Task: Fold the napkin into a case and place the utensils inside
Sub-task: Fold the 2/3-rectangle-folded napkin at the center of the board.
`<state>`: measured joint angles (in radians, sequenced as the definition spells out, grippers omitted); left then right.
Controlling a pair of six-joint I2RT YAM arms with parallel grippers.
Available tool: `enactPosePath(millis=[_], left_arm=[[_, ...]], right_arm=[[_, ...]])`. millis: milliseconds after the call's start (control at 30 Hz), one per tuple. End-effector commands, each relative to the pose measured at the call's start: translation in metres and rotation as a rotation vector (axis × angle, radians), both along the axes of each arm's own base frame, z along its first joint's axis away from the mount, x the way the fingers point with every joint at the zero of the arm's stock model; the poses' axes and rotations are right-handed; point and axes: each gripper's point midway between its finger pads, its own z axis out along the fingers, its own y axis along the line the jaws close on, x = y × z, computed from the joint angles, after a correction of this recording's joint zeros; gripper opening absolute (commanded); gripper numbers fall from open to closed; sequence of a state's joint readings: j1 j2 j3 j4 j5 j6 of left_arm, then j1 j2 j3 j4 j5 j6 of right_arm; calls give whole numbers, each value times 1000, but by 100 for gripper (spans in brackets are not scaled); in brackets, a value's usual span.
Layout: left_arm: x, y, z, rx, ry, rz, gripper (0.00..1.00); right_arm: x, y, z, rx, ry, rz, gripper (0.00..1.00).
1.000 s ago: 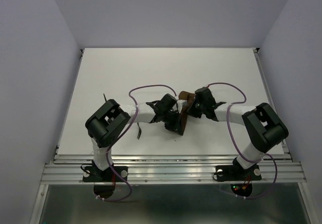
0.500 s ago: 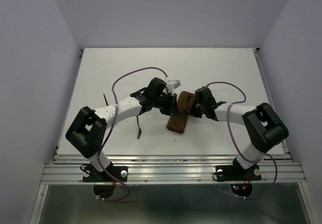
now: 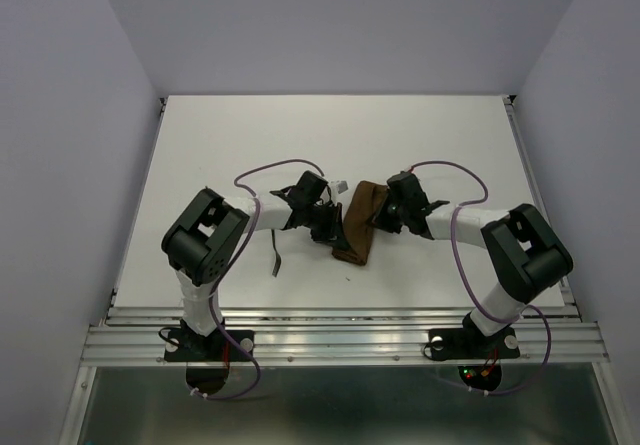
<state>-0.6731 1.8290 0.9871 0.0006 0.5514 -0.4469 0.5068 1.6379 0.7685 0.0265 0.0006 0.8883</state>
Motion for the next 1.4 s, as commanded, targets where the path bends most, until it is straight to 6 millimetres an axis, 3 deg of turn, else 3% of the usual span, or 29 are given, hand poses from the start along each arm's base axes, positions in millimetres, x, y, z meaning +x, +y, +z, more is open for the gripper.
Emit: enactPosePath(millis=[0,167,233,267,367,500,600,667,767,800,867,900,967,1233,1367], left_arm=[[-11,3,-20,21,49,3,0],[-14,4,-7,3,23,-2,0],[-13,6,-4,8,13,0,0],[-12,6,0,9,4,-4,0],[-10,5,7,14,-3,-13,0],[1,0,29,10,-47,-16,0],[15,-7,54,-2,-101,-17,0],[27,-13,69,-13,-137,-13,0],[41,-21,81,-17,-167,-11,0],[46,-22,82,-16,-172,-5,0],[58,-26,81,-10,-173,18,0],[64,-26,79,-7,-168,32,0],[75,-32,77,-15,-163,34,0],[112,-47,65,11,-172,87,0],[127,-48,64,39,-188,119,0]], right_arm=[[6,5,3,-18,-13,20,1],[4,5,1,-23,-10,40,1],[0,8,2,-17,-6,73,16],[-1,7,3,-19,-7,77,37],[-6,-1,9,-52,-11,74,62],[3,-23,28,-110,-63,37,80],[2,-34,41,-163,-68,41,82],[6,-38,50,-168,-87,39,82],[13,-39,67,-155,-125,26,71],[15,-38,70,-151,-132,26,57],[23,-33,80,-140,-152,27,43],[26,-30,82,-134,-155,33,28],[33,-24,86,-120,-160,40,14],[61,-3,86,-101,-151,78,10],[73,2,65,-125,-113,79,9]])
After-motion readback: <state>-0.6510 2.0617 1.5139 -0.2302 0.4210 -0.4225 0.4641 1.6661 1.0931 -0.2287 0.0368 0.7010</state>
